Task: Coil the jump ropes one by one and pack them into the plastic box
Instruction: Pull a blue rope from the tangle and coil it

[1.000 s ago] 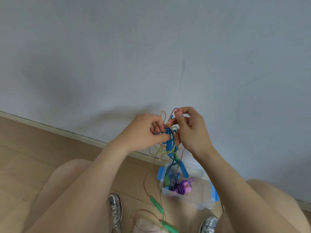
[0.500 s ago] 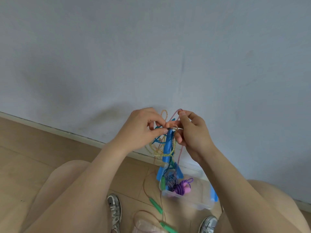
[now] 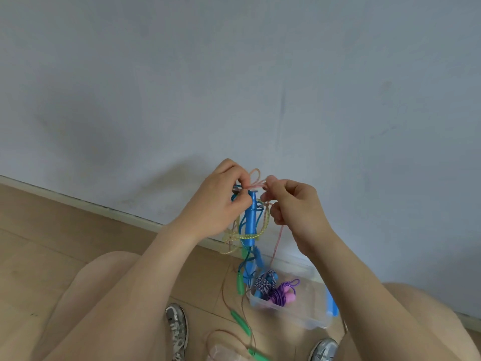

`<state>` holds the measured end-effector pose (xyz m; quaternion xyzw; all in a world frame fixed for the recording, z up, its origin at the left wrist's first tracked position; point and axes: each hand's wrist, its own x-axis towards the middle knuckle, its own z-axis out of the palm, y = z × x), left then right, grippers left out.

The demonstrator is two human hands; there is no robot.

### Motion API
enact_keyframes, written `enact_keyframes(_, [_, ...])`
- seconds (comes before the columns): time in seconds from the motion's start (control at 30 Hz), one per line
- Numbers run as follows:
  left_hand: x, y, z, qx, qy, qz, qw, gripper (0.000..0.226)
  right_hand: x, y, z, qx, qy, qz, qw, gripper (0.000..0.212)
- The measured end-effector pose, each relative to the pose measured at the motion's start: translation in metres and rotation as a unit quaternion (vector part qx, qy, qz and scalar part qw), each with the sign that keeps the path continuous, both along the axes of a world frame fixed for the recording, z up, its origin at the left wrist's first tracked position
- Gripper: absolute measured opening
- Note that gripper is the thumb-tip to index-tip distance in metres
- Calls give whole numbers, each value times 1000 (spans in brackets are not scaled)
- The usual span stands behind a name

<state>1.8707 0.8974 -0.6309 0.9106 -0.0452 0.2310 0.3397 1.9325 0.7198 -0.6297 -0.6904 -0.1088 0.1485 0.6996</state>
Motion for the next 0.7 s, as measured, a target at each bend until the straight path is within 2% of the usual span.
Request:
enact_keyframes(0.07, [2, 3, 0, -11, 2, 21, 1000, 7, -1, 0, 1, -33, -51, 0, 998, 36])
enact_keyframes(0.2, [2, 9, 0, -33, 35, 43, 998, 6, -6, 1, 2, -56, -125, 53, 989, 25])
enact_keyframes(0.3, [-1, 11, 3, -22, 39, 43, 998, 6, -8, 5, -7, -138, -182, 24, 973, 25])
enact_keyframes(0.43, [-2, 10, 2, -26, 43, 20, 999, 7, -7, 8, -13, -216, -202, -28, 955, 15])
enact_keyframes(0.53, [3, 13, 0, -23, -16, 79, 996, 10, 0, 7, -15, -284, -206, -26, 936, 5])
enact_keyframes(0.6, [7, 18, 1, -92, -30, 105, 990, 12, 3, 5, -16, -315, -196, -14, 929, 8])
enact_keyframes(0.7, [8, 19, 5, -254, -17, 48, 966, 15, 4, 3, -17, -335, -180, 15, 925, 12])
